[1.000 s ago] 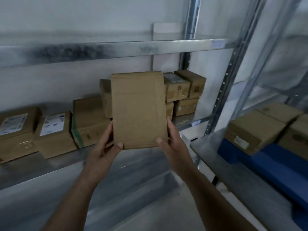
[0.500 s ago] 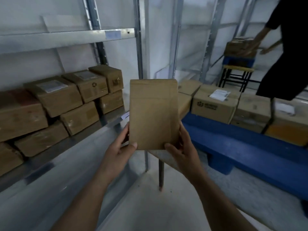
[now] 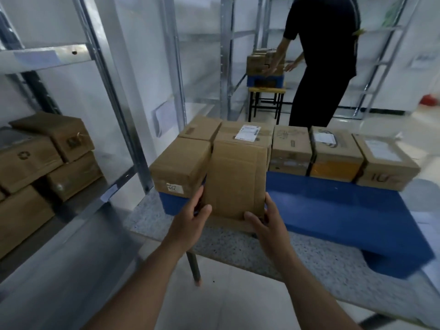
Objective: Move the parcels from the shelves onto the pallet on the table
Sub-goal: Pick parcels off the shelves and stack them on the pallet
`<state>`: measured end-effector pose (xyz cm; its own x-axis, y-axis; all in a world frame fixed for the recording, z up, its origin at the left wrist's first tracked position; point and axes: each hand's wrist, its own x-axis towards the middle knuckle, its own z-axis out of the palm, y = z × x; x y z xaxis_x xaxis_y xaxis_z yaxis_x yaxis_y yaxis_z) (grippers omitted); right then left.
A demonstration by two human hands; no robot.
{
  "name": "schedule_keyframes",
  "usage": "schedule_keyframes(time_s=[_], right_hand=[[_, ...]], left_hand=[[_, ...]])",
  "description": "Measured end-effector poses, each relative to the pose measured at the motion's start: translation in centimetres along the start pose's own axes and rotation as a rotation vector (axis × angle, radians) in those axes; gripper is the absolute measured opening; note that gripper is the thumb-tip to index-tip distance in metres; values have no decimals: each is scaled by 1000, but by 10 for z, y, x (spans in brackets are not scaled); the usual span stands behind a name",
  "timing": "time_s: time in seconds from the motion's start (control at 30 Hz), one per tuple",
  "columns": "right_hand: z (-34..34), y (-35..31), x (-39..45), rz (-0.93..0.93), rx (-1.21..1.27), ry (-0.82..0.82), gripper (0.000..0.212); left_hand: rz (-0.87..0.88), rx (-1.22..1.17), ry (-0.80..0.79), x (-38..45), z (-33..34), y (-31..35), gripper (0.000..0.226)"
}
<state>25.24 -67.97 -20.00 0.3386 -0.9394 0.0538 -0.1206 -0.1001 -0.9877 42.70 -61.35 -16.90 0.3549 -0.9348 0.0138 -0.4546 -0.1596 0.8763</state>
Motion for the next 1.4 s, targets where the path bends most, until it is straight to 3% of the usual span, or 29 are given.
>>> schedule_keyframes(time_s=[0.13,0.23,0.37,0.57,0.63,0.73,0.83,1.03,1.17,1.4], right_hand=[[-4,7,26,73,-32,40,64],[0,19,48,154,-51,70,82],[5,25,69,262,-138,68,51],[11,31,95,343,-190,87,54],[13,31,101,350,-192,90,53],[18,29,109,346,-181,84,51],[23,29,119,363,-176,93,60],[37,25,139,367,-188,106,51],[46,23,149,352,-233,101,61],[63,21,160,326,-242,103,56]], left_hand=[[-37,-22,-92,35,12,-9,57],[-77,-21,-123,61,17,-19,57],[-136,44,-187,88,21,-32,56],[-103,135,-243,114,13,-44,58],[-22,229,-197,121,4,-42,54],[193,333,41,134,-17,-37,42],[304,485,170,154,-37,-37,37],[162,797,34,182,-54,-56,39],[188,823,32,181,-56,-59,38],[177,812,1,183,-59,-61,39]])
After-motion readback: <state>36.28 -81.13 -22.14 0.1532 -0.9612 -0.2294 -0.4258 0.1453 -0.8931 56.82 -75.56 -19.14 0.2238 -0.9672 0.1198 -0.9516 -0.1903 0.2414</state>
